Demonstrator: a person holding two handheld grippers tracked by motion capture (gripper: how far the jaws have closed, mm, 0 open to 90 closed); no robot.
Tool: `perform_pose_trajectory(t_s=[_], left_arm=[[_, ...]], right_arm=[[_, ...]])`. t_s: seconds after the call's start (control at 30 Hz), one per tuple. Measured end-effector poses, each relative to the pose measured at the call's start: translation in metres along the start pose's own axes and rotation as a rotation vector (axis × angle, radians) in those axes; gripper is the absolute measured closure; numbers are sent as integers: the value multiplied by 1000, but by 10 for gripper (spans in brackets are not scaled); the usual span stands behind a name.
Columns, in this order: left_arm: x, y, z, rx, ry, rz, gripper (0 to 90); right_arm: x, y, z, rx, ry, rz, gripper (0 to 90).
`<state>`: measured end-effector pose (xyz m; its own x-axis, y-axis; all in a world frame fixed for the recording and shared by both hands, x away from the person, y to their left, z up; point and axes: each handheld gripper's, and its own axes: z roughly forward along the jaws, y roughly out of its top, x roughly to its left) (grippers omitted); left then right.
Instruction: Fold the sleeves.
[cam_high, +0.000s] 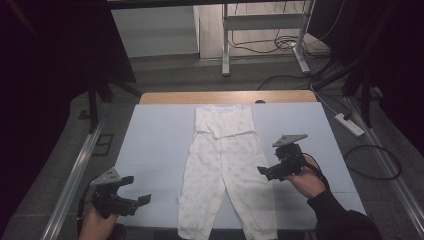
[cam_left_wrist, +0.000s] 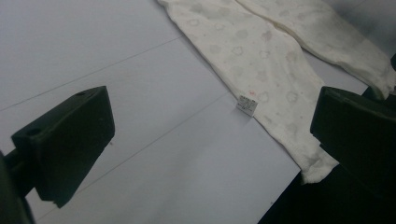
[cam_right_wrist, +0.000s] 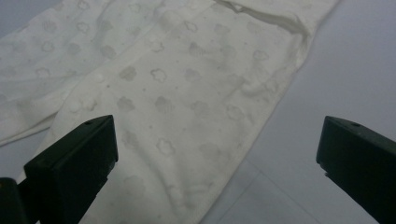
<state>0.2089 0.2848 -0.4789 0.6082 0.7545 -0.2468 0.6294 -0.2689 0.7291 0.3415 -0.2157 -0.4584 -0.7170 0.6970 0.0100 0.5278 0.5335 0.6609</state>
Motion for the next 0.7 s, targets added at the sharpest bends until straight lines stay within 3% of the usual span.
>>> perform_pose_trajectory(t_s=[0.43, 0.7], left_arm=[[0, 0, 0, 2, -1, 3, 0], [1, 0, 0, -6, -4, -8, 0]], right_arm=[[0, -25, -24, 25, -32, 26, 0], [-2, -40, -37, 14, -54, 56, 0]])
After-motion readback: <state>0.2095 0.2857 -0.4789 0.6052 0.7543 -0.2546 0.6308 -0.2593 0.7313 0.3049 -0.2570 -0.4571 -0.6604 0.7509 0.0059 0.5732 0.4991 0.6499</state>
